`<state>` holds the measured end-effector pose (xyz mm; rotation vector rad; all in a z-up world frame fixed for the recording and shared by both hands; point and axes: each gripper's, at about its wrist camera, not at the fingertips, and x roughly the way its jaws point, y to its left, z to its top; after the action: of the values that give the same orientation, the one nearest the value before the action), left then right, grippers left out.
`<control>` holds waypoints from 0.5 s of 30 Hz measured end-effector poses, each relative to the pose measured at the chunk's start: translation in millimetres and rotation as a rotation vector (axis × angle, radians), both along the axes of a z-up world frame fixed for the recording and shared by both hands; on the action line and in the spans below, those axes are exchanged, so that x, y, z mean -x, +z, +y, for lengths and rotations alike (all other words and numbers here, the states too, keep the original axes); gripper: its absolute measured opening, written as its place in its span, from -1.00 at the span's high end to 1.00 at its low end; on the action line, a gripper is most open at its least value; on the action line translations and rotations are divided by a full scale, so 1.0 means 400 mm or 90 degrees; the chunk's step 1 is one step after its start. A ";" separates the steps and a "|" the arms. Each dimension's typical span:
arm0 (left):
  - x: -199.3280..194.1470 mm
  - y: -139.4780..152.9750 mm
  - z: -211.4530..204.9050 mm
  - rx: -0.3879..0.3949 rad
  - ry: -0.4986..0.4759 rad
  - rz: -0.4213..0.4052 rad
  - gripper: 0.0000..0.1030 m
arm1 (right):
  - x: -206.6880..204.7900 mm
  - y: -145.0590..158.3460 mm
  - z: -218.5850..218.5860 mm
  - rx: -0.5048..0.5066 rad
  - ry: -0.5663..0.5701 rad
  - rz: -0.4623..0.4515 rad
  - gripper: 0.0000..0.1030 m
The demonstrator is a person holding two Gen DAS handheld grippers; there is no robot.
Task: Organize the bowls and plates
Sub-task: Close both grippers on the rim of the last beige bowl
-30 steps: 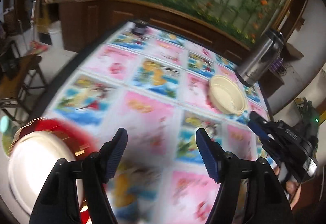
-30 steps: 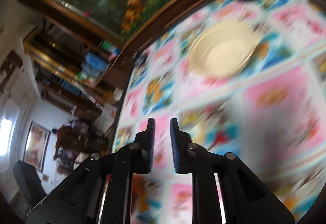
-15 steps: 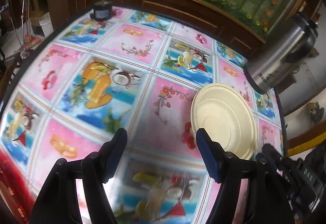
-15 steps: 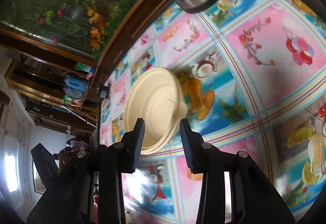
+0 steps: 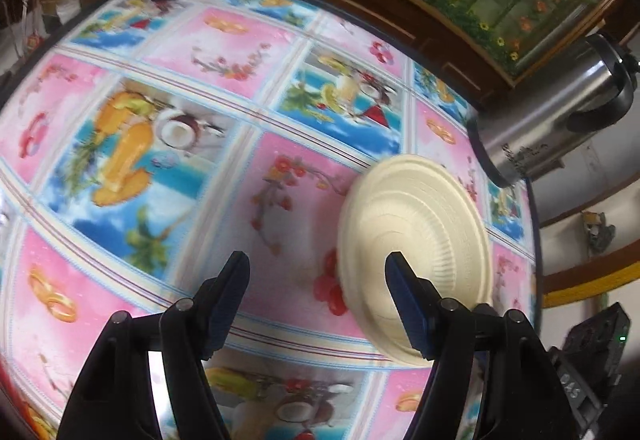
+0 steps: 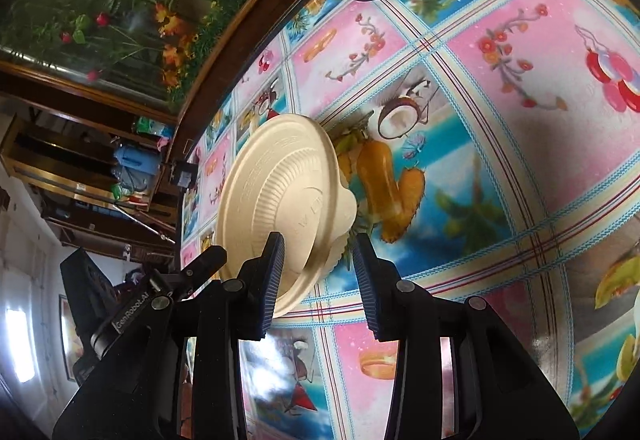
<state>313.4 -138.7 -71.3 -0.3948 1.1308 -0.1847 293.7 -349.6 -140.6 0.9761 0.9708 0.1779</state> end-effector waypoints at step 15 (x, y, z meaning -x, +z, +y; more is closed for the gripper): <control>-0.001 -0.020 -0.056 -0.038 -0.040 -0.024 0.67 | 0.003 -0.018 0.016 0.025 -0.022 -0.016 0.48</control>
<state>313.8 -161.1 -79.2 -0.3020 1.1106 -0.2129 292.4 -343.2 -148.0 0.9515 0.9311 0.1406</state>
